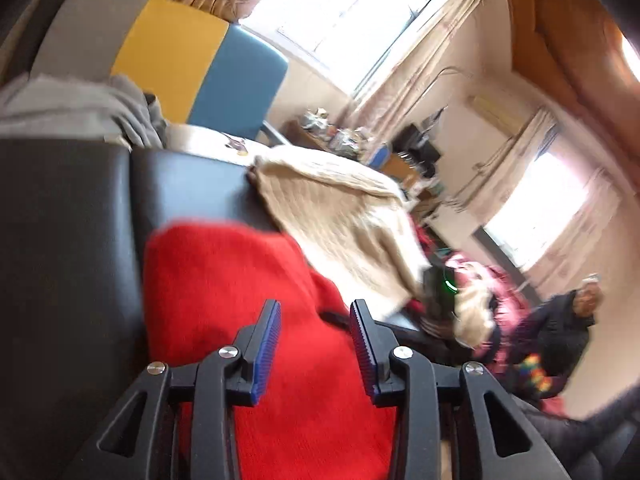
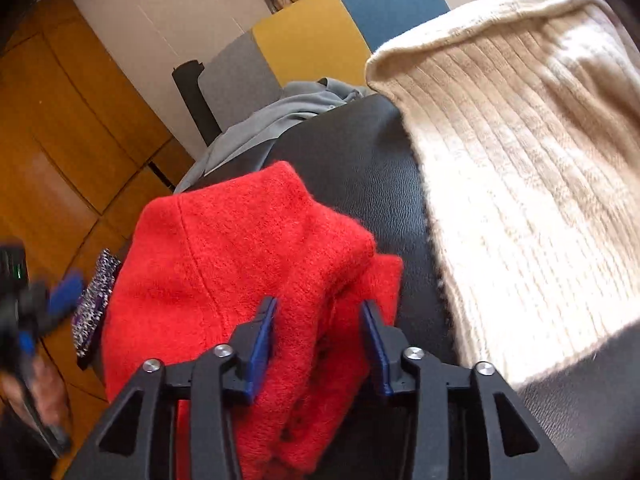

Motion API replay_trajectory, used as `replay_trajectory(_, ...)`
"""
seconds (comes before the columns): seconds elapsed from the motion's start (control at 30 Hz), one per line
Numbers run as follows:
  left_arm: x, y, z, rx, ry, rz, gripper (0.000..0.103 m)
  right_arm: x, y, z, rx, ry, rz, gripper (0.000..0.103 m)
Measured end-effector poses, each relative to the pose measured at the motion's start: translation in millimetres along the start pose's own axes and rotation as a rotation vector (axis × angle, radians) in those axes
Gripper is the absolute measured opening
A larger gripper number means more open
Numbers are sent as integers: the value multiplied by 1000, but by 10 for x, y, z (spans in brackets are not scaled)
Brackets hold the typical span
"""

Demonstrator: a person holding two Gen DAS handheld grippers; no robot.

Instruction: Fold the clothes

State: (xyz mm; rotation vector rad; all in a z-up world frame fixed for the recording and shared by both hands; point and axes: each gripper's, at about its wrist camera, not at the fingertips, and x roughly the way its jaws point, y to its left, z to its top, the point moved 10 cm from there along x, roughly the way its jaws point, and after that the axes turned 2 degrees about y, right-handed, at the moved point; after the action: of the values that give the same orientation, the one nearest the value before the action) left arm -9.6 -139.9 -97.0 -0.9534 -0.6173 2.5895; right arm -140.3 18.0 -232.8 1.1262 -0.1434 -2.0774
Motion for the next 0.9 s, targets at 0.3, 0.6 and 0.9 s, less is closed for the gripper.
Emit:
replay_trajectory(0.3,518,372,78,-26,91,167,36,-153,490,-326,-237,84,-12,52)
replay_trajectory(0.6,795,481,51,20,97,271,37,-214,734,-654,-460,64,-52,23)
replay_trajectory(0.9,1196,603,334,141,150,371,40,-90,511,-333,-438,32,-73,23)
